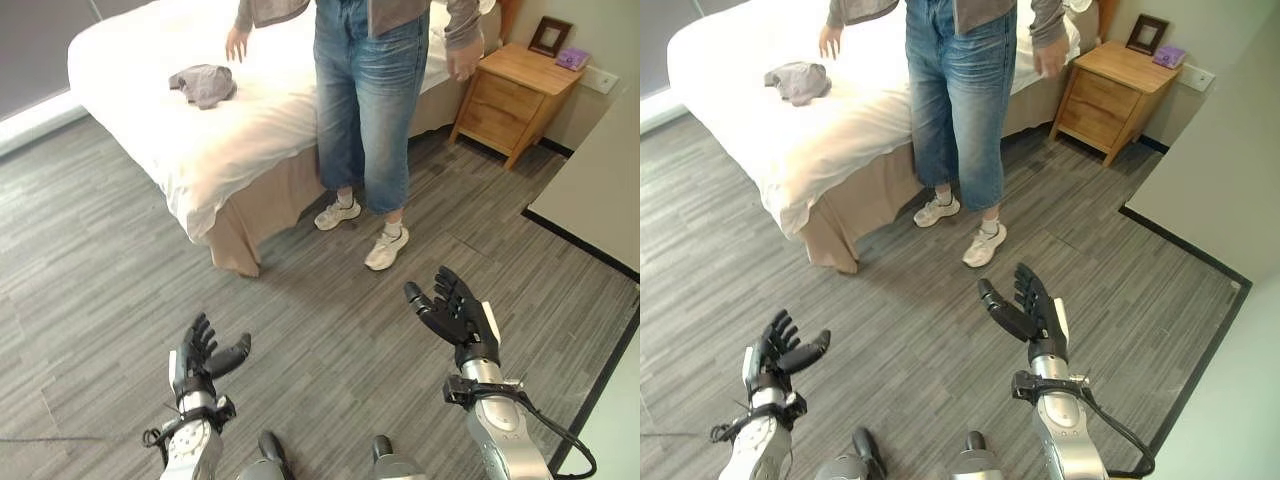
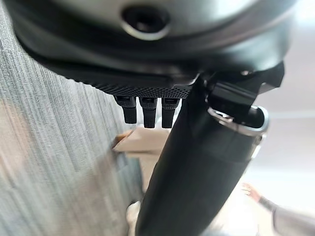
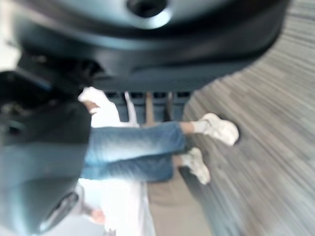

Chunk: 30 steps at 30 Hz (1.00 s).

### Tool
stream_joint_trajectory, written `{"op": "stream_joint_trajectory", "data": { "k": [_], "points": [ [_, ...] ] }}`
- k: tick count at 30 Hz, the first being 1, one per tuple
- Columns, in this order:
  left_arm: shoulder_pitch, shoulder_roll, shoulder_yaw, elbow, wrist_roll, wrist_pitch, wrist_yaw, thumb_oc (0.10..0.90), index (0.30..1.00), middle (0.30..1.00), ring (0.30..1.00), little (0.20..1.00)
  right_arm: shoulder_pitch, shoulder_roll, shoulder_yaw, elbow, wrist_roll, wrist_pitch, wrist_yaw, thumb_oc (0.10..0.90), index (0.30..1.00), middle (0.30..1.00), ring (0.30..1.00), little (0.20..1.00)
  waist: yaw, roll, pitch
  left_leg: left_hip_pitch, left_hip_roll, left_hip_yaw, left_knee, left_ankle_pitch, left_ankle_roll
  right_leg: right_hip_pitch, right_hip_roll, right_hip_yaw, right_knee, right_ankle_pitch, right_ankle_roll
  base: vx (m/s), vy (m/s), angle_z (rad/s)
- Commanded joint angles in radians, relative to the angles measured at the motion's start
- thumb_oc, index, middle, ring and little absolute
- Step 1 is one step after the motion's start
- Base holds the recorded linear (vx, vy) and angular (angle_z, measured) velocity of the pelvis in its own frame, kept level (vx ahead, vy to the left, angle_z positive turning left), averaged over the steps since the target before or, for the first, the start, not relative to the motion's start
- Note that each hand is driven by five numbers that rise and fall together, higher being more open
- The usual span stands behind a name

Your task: Pick up bed clothes into laundry basket.

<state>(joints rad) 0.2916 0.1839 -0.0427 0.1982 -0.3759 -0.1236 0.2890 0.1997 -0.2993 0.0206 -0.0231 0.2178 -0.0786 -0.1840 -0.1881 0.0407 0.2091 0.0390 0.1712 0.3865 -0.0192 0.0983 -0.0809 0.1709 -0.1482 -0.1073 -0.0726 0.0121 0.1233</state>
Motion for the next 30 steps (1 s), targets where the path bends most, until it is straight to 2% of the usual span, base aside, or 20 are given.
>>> {"op": "stream_joint_trajectory", "data": {
  "k": [1,7,12,14,15,16,18,19,20,21,23,24,25,27,30],
  "points": [
    [-0.064,0.103,0.076,-0.097,0.083,-0.076,-0.014,0.8,0.9,0.9,0.9,0.9,-0.102,0.039,-0.029,-0.067,-0.021,-0.1,-0.005,0.8,0.9,0.9,0.9,0.9,0.002,-0.06,-0.049,0.091,0.035,-0.005,0.035,-0.121,-0.022,-0.056,0.014,0.022,0.054,-0.1,-0.024,0.04,0.045,0.11],
    [-0.062,0.104,0.079,-0.088,0.083,-0.067,-0.01,0.8,0.9,0.9,0.9,0.9,-0.077,0.052,-0.026,-0.052,0.002,-0.077,0.001,0.8,0.9,0.9,0.9,0.9,0.005,-0.057,-0.057,0.107,0.026,-0.013,-0.03,-0.094,-0.021,-0.059,0.008,0.016,0.046,-0.094,-0.009,0.02,0.012,0.07],
    [-0.059,0.11,0.087,-0.082,0.105,-0.064,-0.006,0.8,0.9,0.9,0.9,0.9,-0.062,0.032,-0.03,-0.044,-0.046,-0.061,0.0,0.8,0.9,0.9,0.9,0.9,0.007,-0.057,-0.051,0.097,0.031,-0.024,-0.017,-0.097,-0.028,-0.062,0.013,0.011,0.051,-0.104,-0.014,0.04,-0.058,0.08],
    [-0.053,0.109,0.095,-0.08,0.103,-0.065,0.001,0.8,0.9,0.9,0.9,0.9,-0.061,0.007,-0.035,-0.048,-0.12,-0.049,-0.016,0.8,0.9,0.9,0.9,0.9,0.016,-0.062,-0.031,0.048,0.042,-0.042,0.088,-0.113,-0.039,-0.057,0.013,0.011,0.047,-0.112,-0.027,-0.02,-0.144,0.03],
    [-0.042,0.098,0.101,-0.084,0.089,-0.071,0.007,0.8,0.9,0.9,0.9,0.9,-0.057,-0.032,-0.044,-0.074,-0.223,-0.055,-0.043,0.8,0.9,0.9,0.9,0.9,0.039,-0.076,0.006,-0.029,0.063,-0.081,0.233,-0.085,-0.061,-0.032,0.017,0.016,0.029,-0.121,-0.049,-0.03,-0.163,0.04],
    [-0.043,0.098,0.101,-0.084,0.088,-0.071,0.007,0.8,0.9,0.9,0.9,0.9,-0.058,-0.032,-0.044,-0.075,-0.224,-0.055,-0.044,0.8,0.9,0.9,0.9,0.9,0.037,-0.074,0.006,-0.037,0.067,-0.086,0.244,-0.088,-0.063,-0.033,0.02,0.014,0.028,-0.12,-0.051,0.0,-0.149,0.11],
    [-0.043,0.085,0.098,-0.069,0.062,-0.073,0.018,0.8,0.9,0.9,0.9,0.9,-0.066,-0.058,-0.05,-0.091,-0.267,-0.054,-0.066,0.8,0.9,0.9,0.9,0.9,0.059,-0.079,0.035,-0.097,0.079,-0.145,0.356,-0.03,-0.085,-0.002,0.029,0.013,0.006,-0.127,-0.068,0.06,-0.102,0.19],
    [-0.029,0.068,0.095,-0.054,0.049,-0.067,0.007,0.8,0.9,0.9,0.9,0.9,-0.06,-0.063,-0.055,-0.099,-0.293,-0.049,-0.061,0.8,0.9,0.9,0.9,0.9,0.074,-0.089,0.046,-0.147,0.077,-0.152,0.39,-0.023,-0.083,0.019,0.026,0.007,-0.004,-0.137,-0.071,0.08,-0.088,0.02],
    [-0.029,0.068,0.095,-0.054,0.048,-0.067,0.007,0.8,0.9,0.9,0.9,0.9,-0.059,-0.063,-0.055,-0.1,-0.293,-0.049,-0.061,0.8,0.9,0.9,0.9,0.9,0.073,-0.088,0.044,-0.15,0.077,-0.154,0.393,-0.025,-0.082,0.018,0.025,0.006,-0.004,-0.138,-0.071,0.15,-0.054,0.01],
    [-0.007,0.052,0.086,-0.049,0.043,-0.059,-0.008,0.8,0.9,0.9,0.9,0.9,-0.055,-0.066,-0.05,-0.1,-0.314,-0.037,-0.063,0.8,0.9,0.9,0.9,0.9,0.087,-0.092,0.046,-0.184,0.049,-0.134,0.339,-0.072,-0.056,0.024,0.021,0.004,-0.009,-0.143,-0.066,0.09,0.0,0.17],
    [0.005,0.048,0.083,-0.049,0.046,-0.056,-0.012,0.8,0.9,0.9,0.9,0.9,-0.055,-0.069,-0.046,-0.1,-0.33,-0.034,-0.062,0.8,0.9,0.9,0.9,0.9,0.091,-0.094,0.037,-0.183,0.026,-0.125,0.298,-0.087,-0.043,0.021,0.016,0.009,-0.011,-0.148,-0.058,0.19,0.048,0.11],
    [0.017,0.044,0.078,-0.041,0.05,-0.047,-0.019,0.8,0.9,0.9,0.9,0.9,-0.066,-0.089,-0.035,-0.101,-0.381,-0.03,-0.068,0.8,0.9,0.9,0.9,0.9,0.107,-0.076,0.025,-0.187,0.008,-0.121,0.15,-0.057,-0.033,0.029,0.029,0.015,-0.015,-0.163,-0.042,0.22,0.076,-0.04],
    [0.018,0.042,0.077,-0.041,0.051,-0.047,-0.019,0.8,0.9,0.9,0.9,0.9,-0.066,-0.09,-0.034,-0.1,-0.382,-0.03,-0.069,0.8,0.9,0.9,0.9,0.9,0.107,-0.077,0.024,-0.181,0.004,-0.118,0.137,-0.051,-0.033,0.029,0.027,0.016,-0.015,-0.164,-0.042,0.25,0.096,-0.02],
    [0.015,0.05,0.063,-0.027,0.062,-0.042,-0.023,0.8,0.9,0.9,0.9,0.9,-0.098,-0.126,-0.019,-0.095,-0.437,-0.026,-0.082,0.8,0.9,0.9,0.9,0.9,0.125,-0.065,0.022,-0.197,0.009,-0.125,0.023,-0.009,-0.033,0.044,0.032,0.022,-0.015,-0.192,-0.034,0.23,0.082,0.12],
    [0.003,0.057,0.043,-0.019,0.064,-0.054,-0.021,0.8,0.9,0.9,0.9,0.9,-0.198,-0.189,0.024,-0.036,-0.498,-0.013,-0.111,0.8,0.9,0.9,0.9,0.9,0.163,-0.068,0.034,-0.276,0.036,-0.129,-0.039,0.021,-0.042,0.096,0.019,0.032,-0.013,-0.232,-0.023,0.36,0.129,-0.27]
  ]
}}
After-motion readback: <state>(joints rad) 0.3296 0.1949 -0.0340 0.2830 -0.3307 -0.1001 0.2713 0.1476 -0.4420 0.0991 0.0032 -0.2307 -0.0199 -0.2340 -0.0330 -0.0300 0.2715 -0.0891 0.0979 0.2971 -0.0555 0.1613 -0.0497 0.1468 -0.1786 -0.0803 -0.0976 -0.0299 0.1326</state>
